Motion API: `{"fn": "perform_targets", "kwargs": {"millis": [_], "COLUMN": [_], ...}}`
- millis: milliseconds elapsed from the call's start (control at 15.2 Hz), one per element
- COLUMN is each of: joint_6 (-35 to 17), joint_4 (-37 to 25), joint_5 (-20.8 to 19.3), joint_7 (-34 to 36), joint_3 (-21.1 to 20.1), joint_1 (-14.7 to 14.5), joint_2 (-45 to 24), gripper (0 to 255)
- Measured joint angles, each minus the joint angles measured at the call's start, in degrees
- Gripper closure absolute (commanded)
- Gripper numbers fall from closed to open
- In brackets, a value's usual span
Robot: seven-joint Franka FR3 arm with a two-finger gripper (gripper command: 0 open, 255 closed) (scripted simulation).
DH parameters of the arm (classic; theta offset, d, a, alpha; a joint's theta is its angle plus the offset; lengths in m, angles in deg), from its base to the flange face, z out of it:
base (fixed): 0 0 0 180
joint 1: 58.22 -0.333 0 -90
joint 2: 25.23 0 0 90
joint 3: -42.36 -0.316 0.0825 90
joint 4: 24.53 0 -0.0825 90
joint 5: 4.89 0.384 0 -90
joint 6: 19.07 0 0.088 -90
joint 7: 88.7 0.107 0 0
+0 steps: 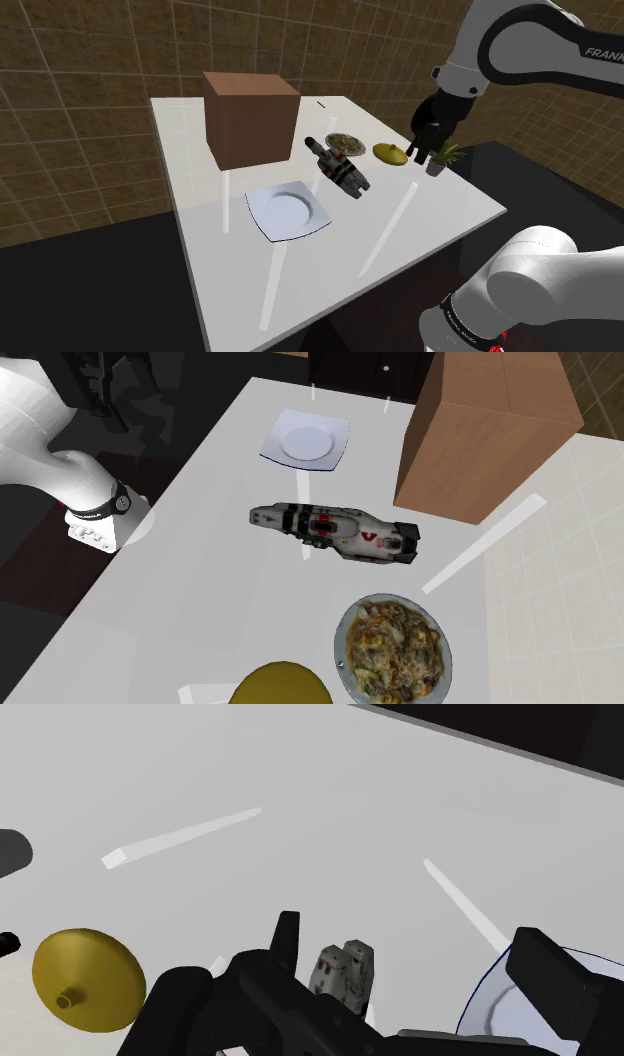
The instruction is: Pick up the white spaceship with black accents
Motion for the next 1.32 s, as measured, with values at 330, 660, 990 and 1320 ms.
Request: {"fn": "perform_targets", "kwargs": {"millis": [330,660,990,1320], "joint_6": [-4.98,-11.14,-16.01,-19.20], "joint_4": [-1.55,-6.28,-13.09,-20.85], "joint_5": [0.45,1.10,2.35,3.91], "joint_7": [0.03,-0.79,-1.61,-3.01], "joint_3": [0.43,1.48,2.17,2.85], "joint_1": [-0.12,-0.15,-0.38,-0.36], "joint_2": [-6.82,-18.11,-30.12,-41.51], "gripper": [0,0,0,0]}}
